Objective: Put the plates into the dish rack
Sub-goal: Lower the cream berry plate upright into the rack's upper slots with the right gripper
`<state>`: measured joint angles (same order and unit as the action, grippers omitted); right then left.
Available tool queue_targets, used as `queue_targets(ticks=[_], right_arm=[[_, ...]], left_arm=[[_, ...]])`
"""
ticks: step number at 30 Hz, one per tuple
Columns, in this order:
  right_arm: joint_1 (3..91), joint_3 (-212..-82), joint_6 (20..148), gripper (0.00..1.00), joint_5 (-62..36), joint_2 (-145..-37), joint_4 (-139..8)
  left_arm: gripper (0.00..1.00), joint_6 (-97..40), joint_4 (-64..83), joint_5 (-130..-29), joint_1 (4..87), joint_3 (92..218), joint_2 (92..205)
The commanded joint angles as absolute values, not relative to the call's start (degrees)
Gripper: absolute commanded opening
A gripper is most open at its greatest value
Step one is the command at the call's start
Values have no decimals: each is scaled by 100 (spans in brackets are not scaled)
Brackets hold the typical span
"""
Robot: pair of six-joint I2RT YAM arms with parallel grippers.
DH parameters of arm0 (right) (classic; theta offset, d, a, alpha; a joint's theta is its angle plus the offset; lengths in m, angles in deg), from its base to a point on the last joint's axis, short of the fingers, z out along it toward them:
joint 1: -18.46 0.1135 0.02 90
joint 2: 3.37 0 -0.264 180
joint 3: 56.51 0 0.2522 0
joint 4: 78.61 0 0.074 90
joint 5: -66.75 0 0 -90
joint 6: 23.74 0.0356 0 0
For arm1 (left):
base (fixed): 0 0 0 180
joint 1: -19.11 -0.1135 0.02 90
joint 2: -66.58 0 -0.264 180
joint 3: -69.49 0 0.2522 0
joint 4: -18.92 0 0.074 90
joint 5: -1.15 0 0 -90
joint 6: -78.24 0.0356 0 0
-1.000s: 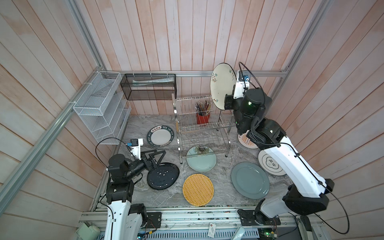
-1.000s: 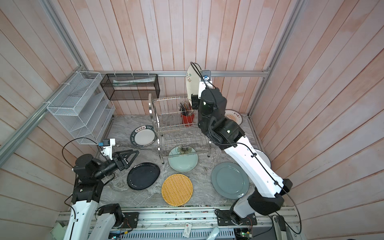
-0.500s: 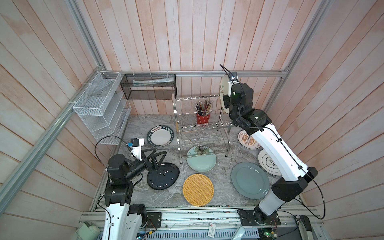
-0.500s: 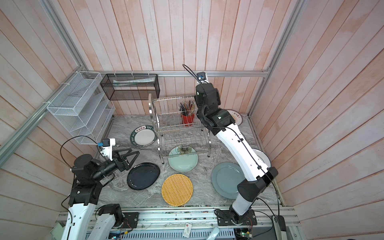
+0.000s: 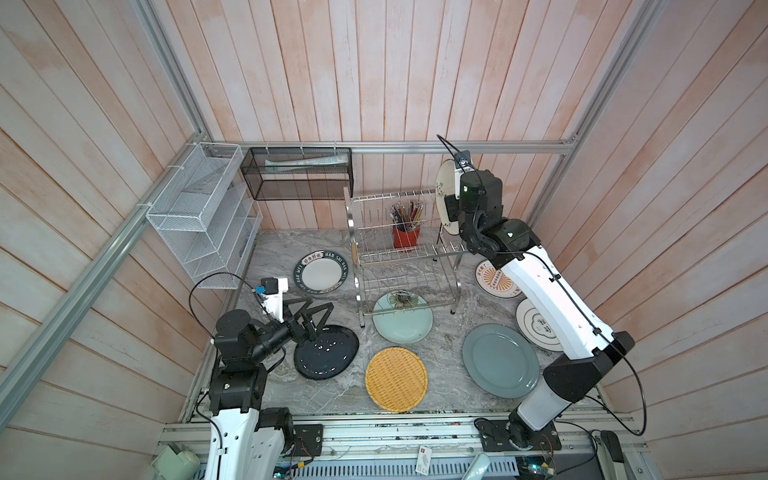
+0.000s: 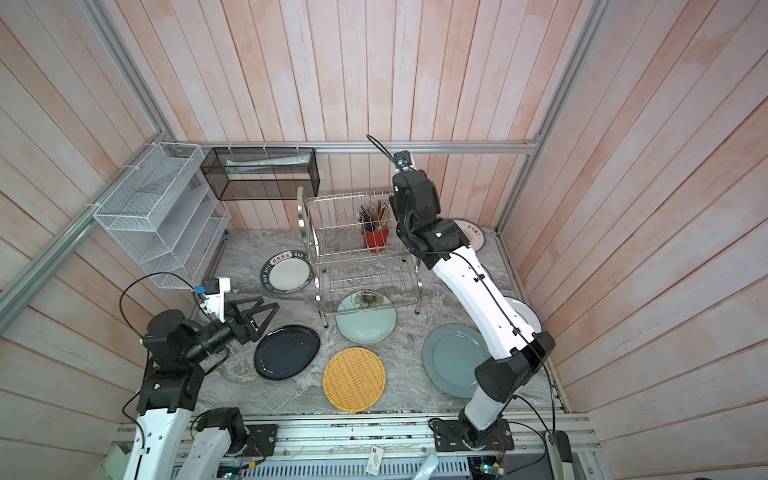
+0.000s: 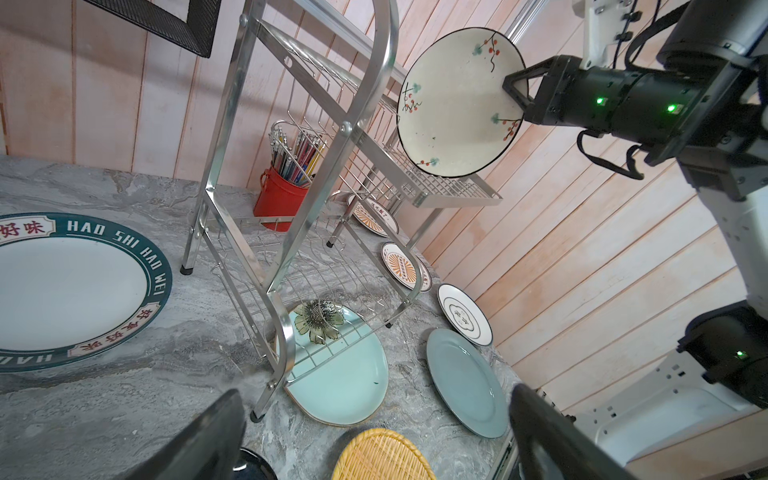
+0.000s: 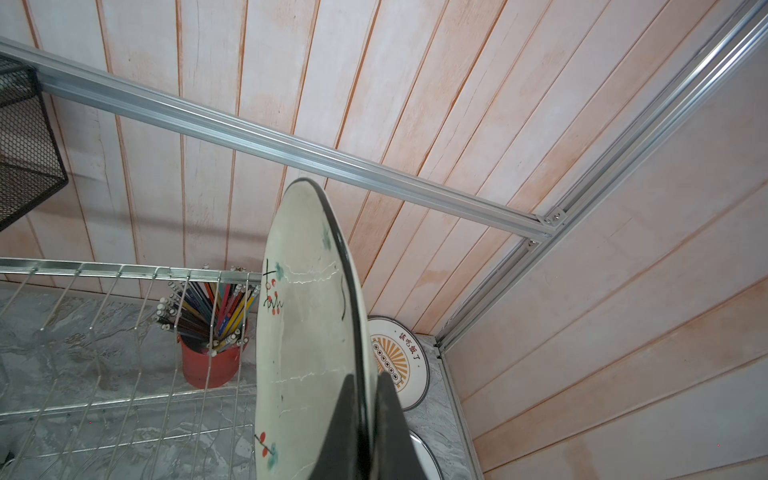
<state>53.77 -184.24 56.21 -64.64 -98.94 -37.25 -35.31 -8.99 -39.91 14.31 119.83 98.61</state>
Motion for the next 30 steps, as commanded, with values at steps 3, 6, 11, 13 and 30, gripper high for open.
queue_targets(ticks=[3,6,11,13,30], right_arm=[[5363,-18470,5903,0,-6369,-9784,-4085],[5366,-18479,5959,0,-6427,-9805,-3941],[5372,-18426,6112,0,-6420,-9787,-3781],[5378,-18479,6174,0,-6425,-9802,-3663],[5496,-18129,5913,0,-6845,-9487,-3588]], left_arm=[[100,-3454,-840,-4060,1454,11904,9818],[100,-3455,-837,-4067,1454,11908,9798],[100,-3457,-833,-4060,1449,11907,9797],[100,-3457,-828,-4065,1454,11904,9797],[100,-3454,-827,-4076,1454,11897,9822]])
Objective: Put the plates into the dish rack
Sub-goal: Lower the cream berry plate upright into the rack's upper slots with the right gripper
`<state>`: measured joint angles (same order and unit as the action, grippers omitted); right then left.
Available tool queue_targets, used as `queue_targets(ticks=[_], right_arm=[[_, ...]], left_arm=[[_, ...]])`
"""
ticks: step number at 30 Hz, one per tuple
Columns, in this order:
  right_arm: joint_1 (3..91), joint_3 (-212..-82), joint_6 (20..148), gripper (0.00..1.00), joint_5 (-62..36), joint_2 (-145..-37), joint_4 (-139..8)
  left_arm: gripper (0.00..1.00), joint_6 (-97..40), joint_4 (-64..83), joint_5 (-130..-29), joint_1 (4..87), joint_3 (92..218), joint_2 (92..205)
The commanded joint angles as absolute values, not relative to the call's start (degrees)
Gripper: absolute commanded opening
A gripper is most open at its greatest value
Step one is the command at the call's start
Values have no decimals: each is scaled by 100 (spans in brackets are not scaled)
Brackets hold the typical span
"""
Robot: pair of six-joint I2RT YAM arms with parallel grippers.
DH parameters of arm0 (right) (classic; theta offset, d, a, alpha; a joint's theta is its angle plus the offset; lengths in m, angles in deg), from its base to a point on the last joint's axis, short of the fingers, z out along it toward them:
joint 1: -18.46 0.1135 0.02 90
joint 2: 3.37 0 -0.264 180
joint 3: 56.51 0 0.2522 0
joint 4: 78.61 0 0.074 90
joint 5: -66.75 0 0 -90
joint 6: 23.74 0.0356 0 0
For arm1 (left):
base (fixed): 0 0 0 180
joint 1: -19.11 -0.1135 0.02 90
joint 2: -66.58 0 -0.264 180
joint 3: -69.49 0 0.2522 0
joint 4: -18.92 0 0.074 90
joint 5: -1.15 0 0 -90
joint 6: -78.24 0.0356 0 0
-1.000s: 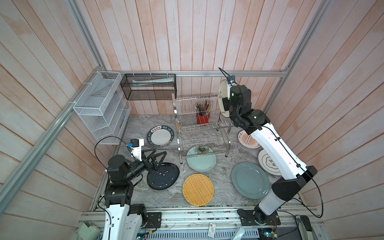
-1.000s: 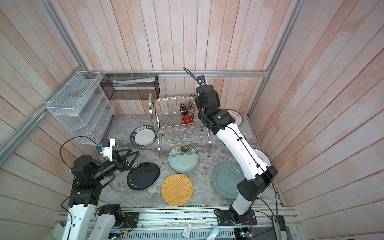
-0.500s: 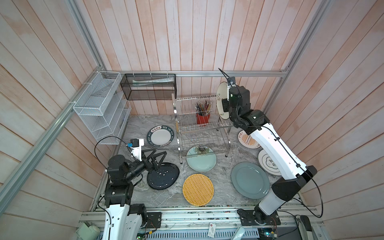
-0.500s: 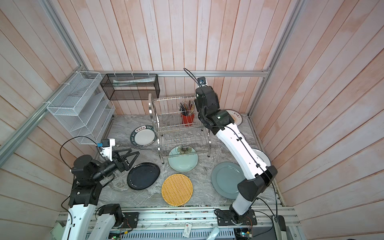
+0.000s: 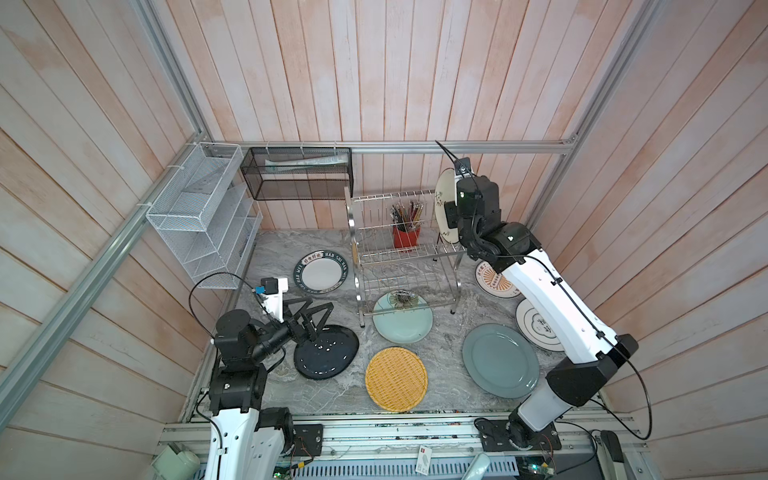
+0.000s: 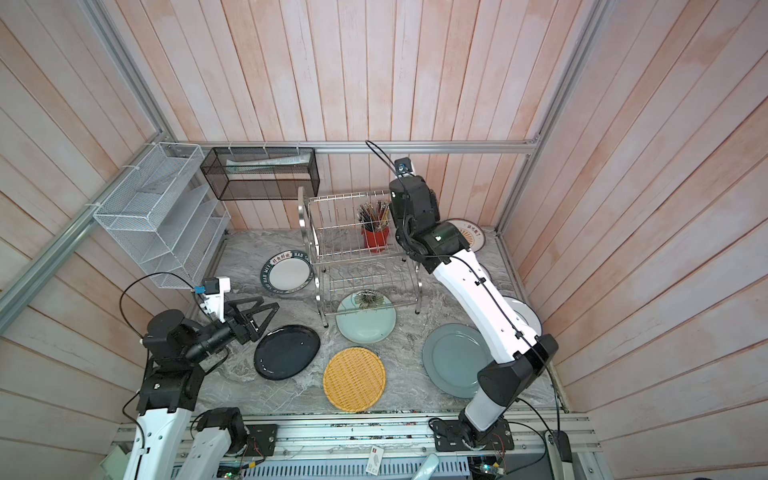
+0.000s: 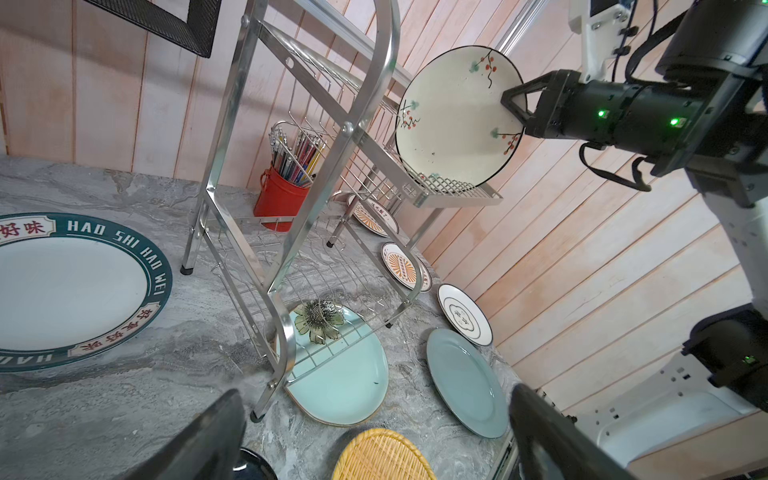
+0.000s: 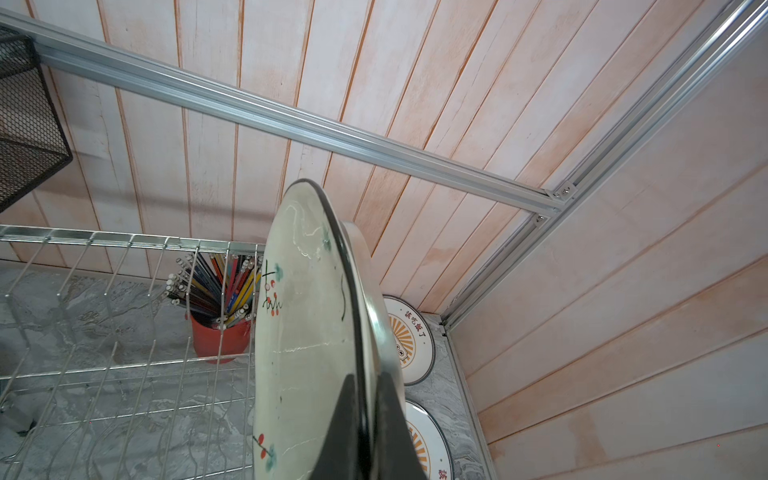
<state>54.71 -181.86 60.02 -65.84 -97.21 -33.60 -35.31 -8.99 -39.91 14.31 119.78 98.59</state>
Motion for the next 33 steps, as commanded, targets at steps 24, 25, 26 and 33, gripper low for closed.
queue_targets(ticks=[24,25,26,33], right_arm=[[5319,-18259,6071,11,-6356,-9689,-3180],[5308,-18262,6079,12,-6359,-9684,-3171],[5292,-18268,6096,13,-6349,-9681,-3165],[5245,-18326,6114,28,-6206,-9649,-3152]], left_arm=[[100,-3453,-828,-4080,1454,11898,9797],[100,-3457,-828,-4078,1454,11896,9793],[100,-3453,-827,-4078,1454,11894,9788],[100,-3455,-827,-4080,1454,11897,9791]])
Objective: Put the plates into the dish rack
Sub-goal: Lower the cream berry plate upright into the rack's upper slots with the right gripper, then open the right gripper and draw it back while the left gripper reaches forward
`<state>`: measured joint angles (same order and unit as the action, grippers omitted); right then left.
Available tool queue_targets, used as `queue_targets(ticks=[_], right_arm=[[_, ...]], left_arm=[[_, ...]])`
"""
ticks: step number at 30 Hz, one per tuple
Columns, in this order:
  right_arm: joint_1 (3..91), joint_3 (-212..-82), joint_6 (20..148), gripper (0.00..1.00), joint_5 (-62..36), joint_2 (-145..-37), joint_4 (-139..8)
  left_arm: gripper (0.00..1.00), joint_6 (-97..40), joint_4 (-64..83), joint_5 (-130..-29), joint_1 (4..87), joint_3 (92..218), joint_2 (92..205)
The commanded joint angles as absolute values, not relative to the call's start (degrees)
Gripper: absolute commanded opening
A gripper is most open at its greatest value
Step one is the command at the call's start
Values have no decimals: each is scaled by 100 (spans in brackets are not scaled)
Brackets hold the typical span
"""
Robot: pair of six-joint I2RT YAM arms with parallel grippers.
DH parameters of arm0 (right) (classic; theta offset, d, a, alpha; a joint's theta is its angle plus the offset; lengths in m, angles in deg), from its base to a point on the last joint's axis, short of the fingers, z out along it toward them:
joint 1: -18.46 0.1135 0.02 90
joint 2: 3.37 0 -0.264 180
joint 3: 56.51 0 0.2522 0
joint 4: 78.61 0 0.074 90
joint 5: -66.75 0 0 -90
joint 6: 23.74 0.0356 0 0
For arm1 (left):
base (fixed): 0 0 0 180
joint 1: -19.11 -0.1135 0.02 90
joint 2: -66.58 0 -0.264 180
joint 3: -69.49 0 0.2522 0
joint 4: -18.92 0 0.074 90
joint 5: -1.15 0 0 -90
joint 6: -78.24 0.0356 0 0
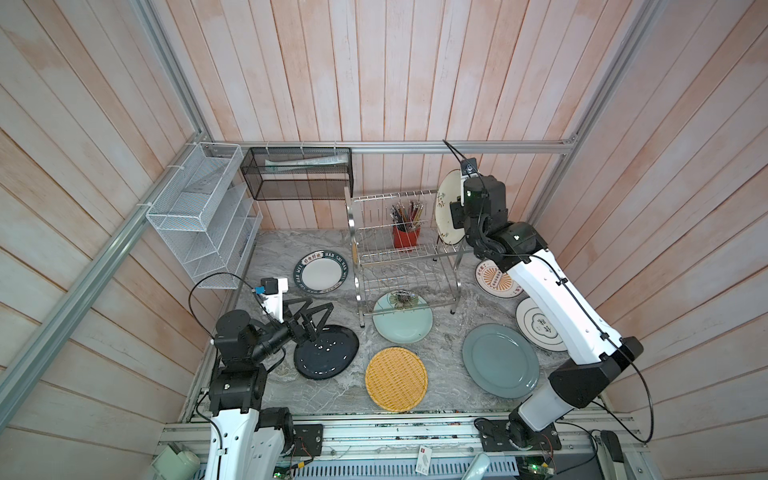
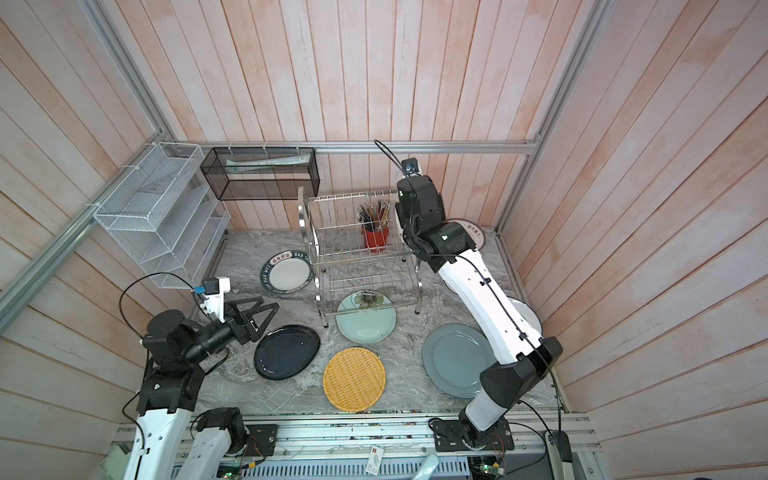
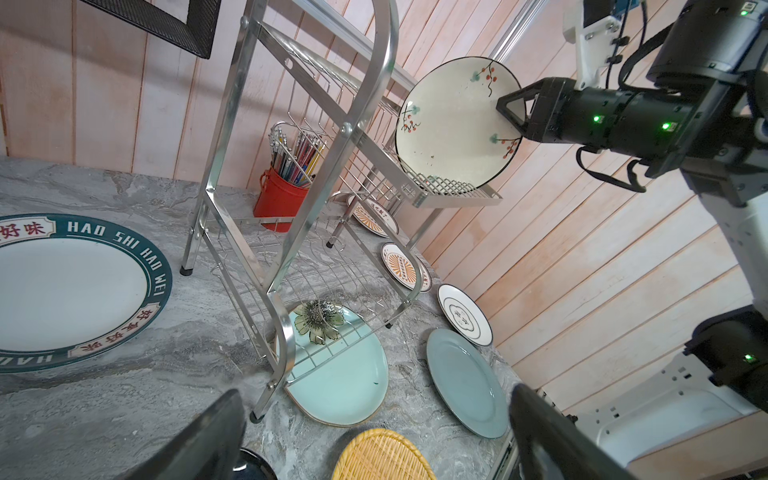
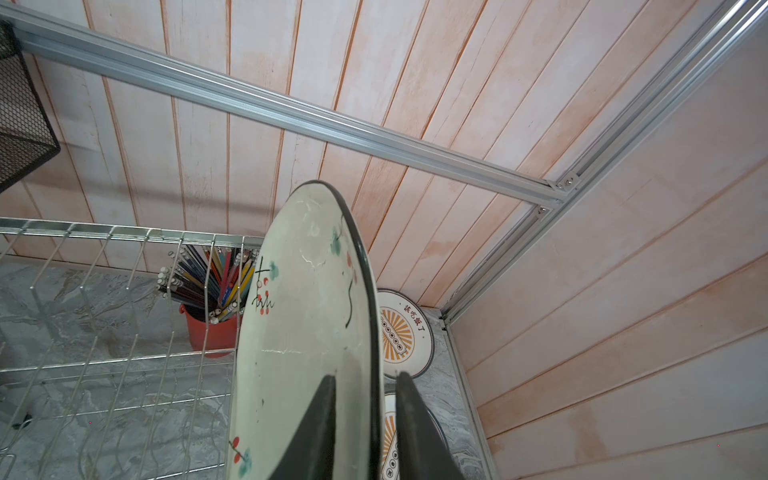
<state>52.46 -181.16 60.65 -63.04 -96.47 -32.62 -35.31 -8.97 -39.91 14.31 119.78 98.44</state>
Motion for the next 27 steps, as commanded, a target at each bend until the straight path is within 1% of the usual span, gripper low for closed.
queue_targets(ticks=[1,4,14,17,21,23,27], right_arm=[[5240,-18342,6104,28,-6178,-9650,-3145],[5241,-18396,6105,29,-6101,-9644,-3171],[5244,-18632,6107,42,-5892,-9681,-3154],[5241,-18735,6179,52,-5754,-9673,-3097],[5316,-18629,6272,67,-5520,-9389,-3207],[5359,-18435,6397,72,-5382,-9123,-3350],[5412,-17715,6799,82,-4712,-8277,-3732]], left_arm=[[100,-3458,-824,-4081,1458,11893,9789],[100,-3461,-823,-4078,1454,11898,9789],[100,-3467,-822,-4080,1453,11897,9793],[100,-3468,-846,-4113,1454,11893,9802],[100,-3462,-872,-4174,1454,11899,9829],[100,-3475,-881,-4202,1454,11895,9836],[100,-3488,-921,-4286,1462,11896,9881]])
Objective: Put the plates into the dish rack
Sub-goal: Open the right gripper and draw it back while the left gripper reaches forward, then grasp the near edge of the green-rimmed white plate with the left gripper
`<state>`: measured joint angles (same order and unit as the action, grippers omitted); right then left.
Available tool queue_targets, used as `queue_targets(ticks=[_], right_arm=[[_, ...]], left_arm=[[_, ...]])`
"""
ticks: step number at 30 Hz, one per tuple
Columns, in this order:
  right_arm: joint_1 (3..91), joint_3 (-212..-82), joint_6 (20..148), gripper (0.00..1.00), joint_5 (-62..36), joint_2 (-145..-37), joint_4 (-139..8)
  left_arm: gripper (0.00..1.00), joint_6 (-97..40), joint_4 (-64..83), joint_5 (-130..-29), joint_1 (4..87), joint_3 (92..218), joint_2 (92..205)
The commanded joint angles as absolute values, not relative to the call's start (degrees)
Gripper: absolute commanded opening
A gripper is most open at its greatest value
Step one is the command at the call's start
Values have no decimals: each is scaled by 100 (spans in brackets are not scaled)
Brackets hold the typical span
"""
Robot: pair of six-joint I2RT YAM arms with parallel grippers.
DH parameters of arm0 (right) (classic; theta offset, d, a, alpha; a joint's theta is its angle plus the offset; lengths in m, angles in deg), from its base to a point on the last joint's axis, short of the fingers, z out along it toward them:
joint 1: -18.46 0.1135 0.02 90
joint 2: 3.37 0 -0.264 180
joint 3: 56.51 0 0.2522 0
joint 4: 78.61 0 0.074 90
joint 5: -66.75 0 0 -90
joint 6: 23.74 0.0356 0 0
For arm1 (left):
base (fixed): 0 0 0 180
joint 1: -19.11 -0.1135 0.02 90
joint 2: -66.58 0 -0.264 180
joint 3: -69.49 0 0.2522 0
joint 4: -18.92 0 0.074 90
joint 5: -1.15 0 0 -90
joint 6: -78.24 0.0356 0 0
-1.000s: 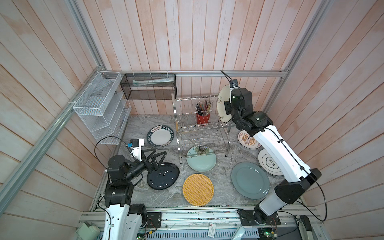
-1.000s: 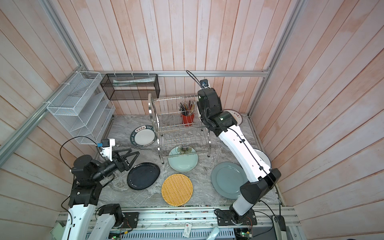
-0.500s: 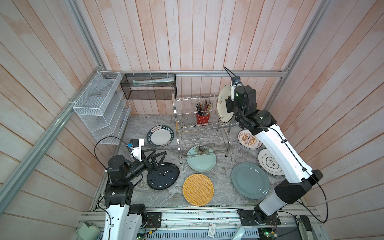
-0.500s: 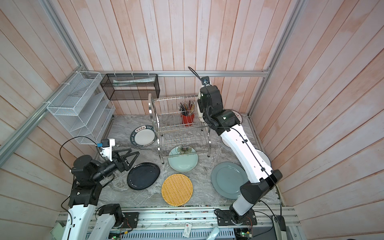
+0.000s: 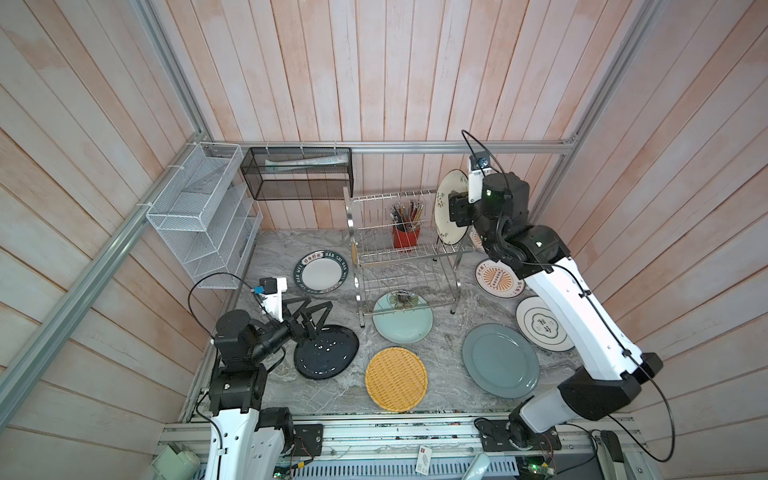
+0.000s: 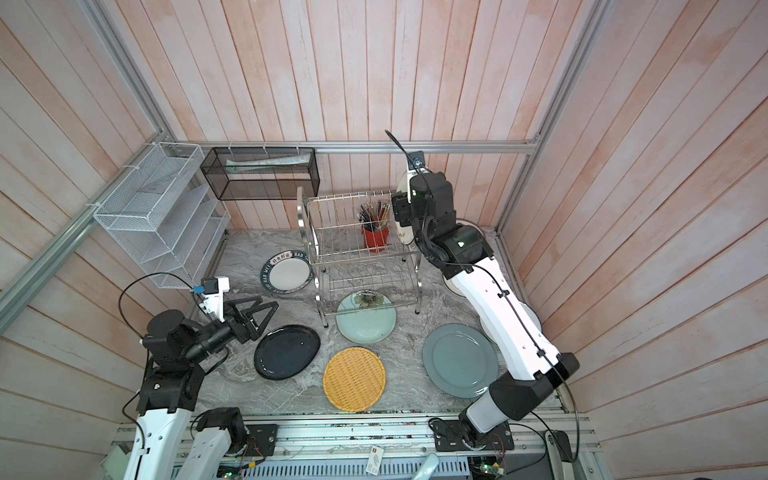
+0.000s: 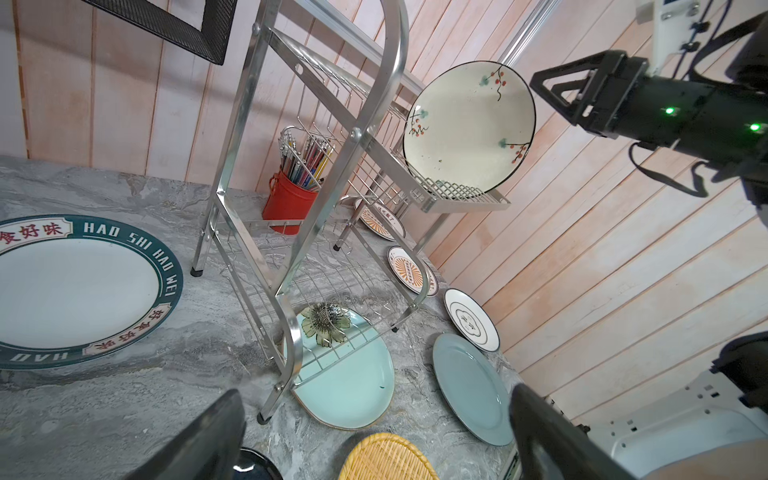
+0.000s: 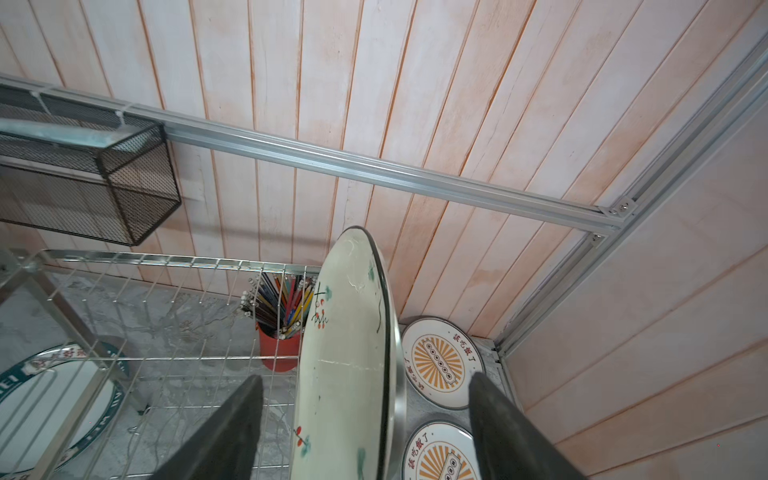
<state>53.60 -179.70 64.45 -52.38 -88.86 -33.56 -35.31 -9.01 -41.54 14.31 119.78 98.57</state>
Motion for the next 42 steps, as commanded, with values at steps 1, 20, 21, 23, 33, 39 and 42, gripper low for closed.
queue_targets(ticks=[1,20,21,23,33,39,42], right_arm=[[5421,-17393,6937,84,-4471,-7979,-3903],[5437,-10965,8465,98,-2074,-3739,-6105],[5436,-10884,8494,98,-1984,-3748,-6136],[5439,-10708,8569,98,-1753,-3789,-6151],[5443,-10044,8878,98,-1062,-3679,-6298],[5443,-10074,8874,98,-990,-3626,-6184],[5450,-10081,8936,98,-888,-3624,-6139]], left_arm=[[100,-3488,-927,-4306,1462,11894,9894],[100,-4878,-828,-5987,1789,11354,11191],[100,-5056,-597,-5934,1716,11207,11337],[100,-5408,61,-5607,1450,10942,11731],[97,-5790,1577,-5240,588,11353,14376],[90,-6014,2131,-5375,557,11851,15525],[88,-6059,2207,-5546,539,12150,15943]])
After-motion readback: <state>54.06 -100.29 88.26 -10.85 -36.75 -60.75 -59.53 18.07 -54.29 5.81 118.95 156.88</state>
